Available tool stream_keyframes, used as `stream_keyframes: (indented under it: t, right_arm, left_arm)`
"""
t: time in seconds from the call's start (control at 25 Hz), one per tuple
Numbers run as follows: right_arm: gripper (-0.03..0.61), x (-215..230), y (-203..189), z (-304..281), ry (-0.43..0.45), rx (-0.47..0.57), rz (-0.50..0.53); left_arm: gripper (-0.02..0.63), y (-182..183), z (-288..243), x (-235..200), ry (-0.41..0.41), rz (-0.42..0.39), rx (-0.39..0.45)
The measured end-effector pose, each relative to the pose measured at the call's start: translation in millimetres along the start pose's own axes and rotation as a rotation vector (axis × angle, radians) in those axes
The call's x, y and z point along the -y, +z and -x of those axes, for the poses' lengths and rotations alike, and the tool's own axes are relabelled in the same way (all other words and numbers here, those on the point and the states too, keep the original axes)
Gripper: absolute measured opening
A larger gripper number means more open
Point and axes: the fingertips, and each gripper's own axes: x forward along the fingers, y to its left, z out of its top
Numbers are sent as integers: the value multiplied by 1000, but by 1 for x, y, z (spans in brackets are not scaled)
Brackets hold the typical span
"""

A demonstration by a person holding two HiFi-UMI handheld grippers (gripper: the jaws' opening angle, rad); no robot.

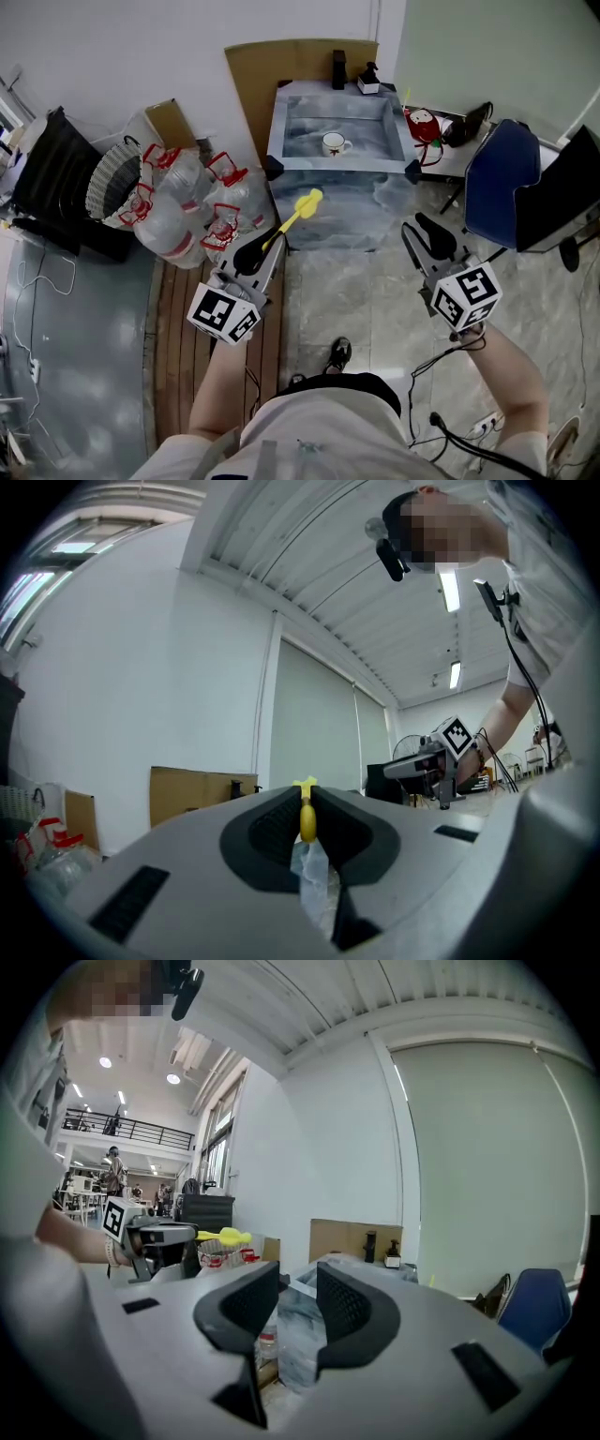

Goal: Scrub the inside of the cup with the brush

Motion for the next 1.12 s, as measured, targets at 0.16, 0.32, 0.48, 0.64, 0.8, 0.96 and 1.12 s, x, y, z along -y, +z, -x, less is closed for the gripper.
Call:
stream_keyframes:
  t: [0.16, 0.32, 0.48, 0.64, 0.8, 0.96, 1.12]
  right_arm:
    - [153, 11, -2, -11, 41, -1, 4]
    - [185, 24, -3, -18, 89, -6, 10]
    - [216, 40, -5, -28, 117, -25, -2]
    - [239, 44, -10, -43, 143, -27, -29]
    - [249, 42, -16, -52, 153, -43, -29]
    - [262, 44, -18, -56, 159, -46, -25]
    - [272, 49, -16, -67, 149, -56, -30]
  left_arm:
    - [35, -3, -16, -2, 18, -12, 2]
    - [35, -10, -28, 2, 40, 2, -2]
    - [35, -10, -40, 2, 57, -7, -9]
    - [35, -10, -47, -7, 68, -27, -17]
    - [35, -11, -53, -14, 72, -29, -11]
    - [35, -17, -62, -20, 60, -18, -15]
    - [35, -17, -72, -34, 43, -7, -18]
